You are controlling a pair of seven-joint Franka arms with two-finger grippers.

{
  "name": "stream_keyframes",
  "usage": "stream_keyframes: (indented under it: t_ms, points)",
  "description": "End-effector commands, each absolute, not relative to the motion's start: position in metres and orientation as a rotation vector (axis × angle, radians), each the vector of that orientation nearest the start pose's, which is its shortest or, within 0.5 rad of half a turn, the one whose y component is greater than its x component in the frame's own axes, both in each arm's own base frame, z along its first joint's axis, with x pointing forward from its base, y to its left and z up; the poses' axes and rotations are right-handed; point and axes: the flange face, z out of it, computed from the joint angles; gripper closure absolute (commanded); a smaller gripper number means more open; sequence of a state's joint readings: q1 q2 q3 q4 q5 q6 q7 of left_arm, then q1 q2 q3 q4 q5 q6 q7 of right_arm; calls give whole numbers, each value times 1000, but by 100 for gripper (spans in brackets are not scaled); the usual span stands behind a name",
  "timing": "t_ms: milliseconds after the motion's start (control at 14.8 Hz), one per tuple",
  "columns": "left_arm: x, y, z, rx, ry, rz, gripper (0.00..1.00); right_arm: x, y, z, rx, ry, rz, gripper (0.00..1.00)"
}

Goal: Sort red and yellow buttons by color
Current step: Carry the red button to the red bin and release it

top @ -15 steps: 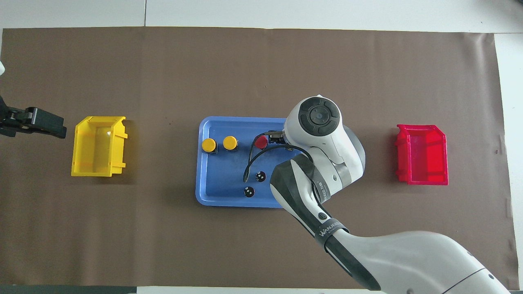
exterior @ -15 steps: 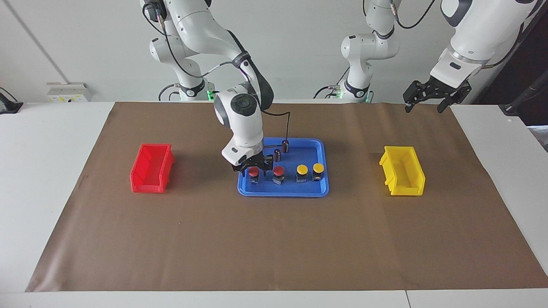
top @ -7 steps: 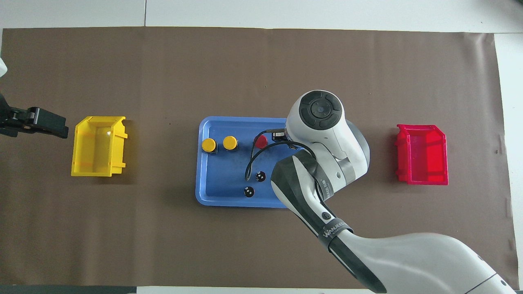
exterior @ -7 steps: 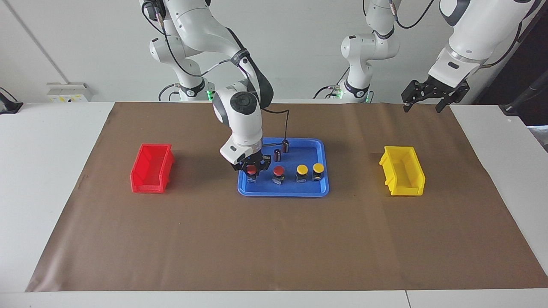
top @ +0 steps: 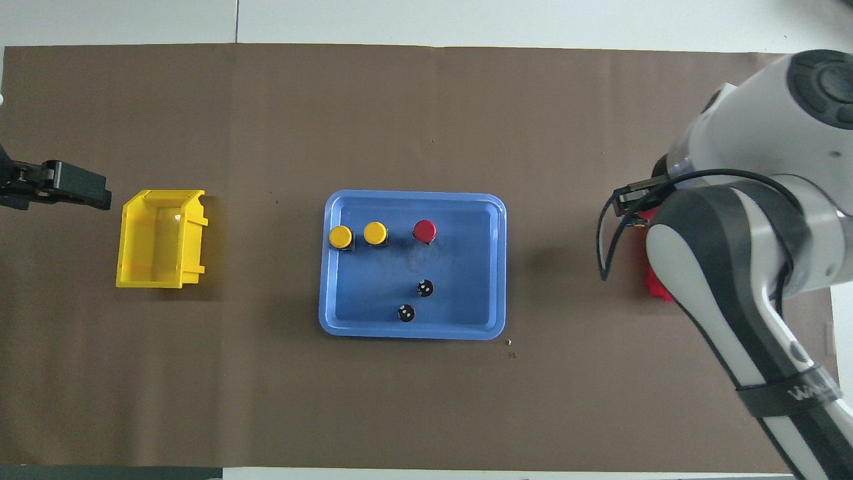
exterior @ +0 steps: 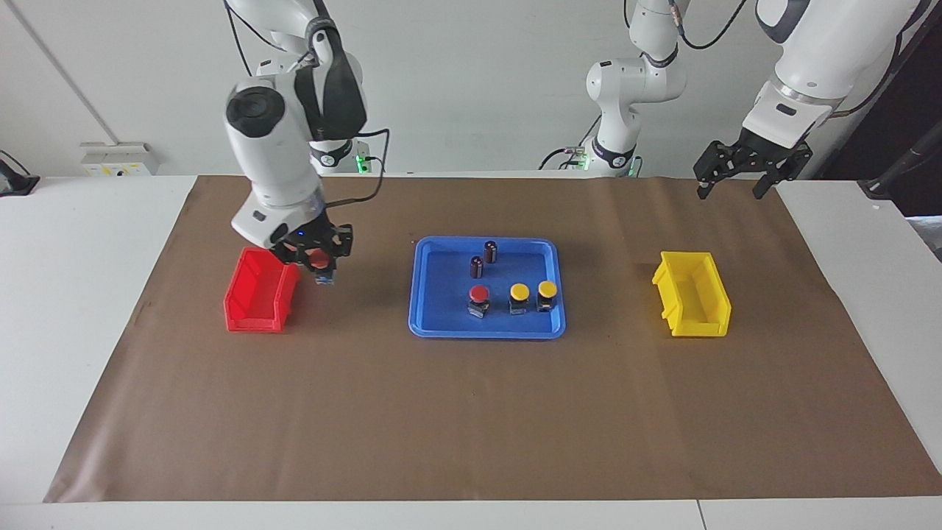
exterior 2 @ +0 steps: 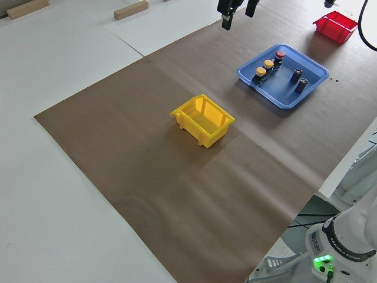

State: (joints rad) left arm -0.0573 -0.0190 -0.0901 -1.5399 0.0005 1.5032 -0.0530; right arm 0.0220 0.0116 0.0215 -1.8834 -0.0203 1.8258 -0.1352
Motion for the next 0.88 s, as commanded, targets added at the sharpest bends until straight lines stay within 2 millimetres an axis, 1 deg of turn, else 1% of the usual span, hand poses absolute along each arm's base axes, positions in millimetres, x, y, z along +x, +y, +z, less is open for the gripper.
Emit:
stream_keyframes:
  t_ms: [0,68,203,270,338,405,473,540,675,810]
  points:
    - [529,-80,643,-3149,136,19,0,529,-24,462,-3126,-338,89,86]
    - [529,-79,643,-3149,134,17,0,522,-31,450,-3129,-337,68,86]
    - [529,-79,642,-3149,134,21,0,510,-38,433,-3136,-322,21,86]
    - [529,-81,643,-3149,134,17,0,504,-41,428,-3137,-329,9,86]
    - [529,-81,642,-3149,131,19,0,499,-52,422,-3138,-327,5,86]
    - [528,-81,643,-3149,127,17,0,497,-57,418,-3139,-327,0,86]
    - [528,-82,643,-3149,127,17,0,496,-57,413,-3137,-324,4,86]
    - [528,-83,642,-3149,129,21,0,494,-60,404,-3138,-314,4,86]
    - [528,-82,642,-3149,124,24,0,487,-54,387,-3146,-311,-57,86]
    - [526,-80,636,-3147,117,43,0,484,-58,372,-3143,-299,-34,86]
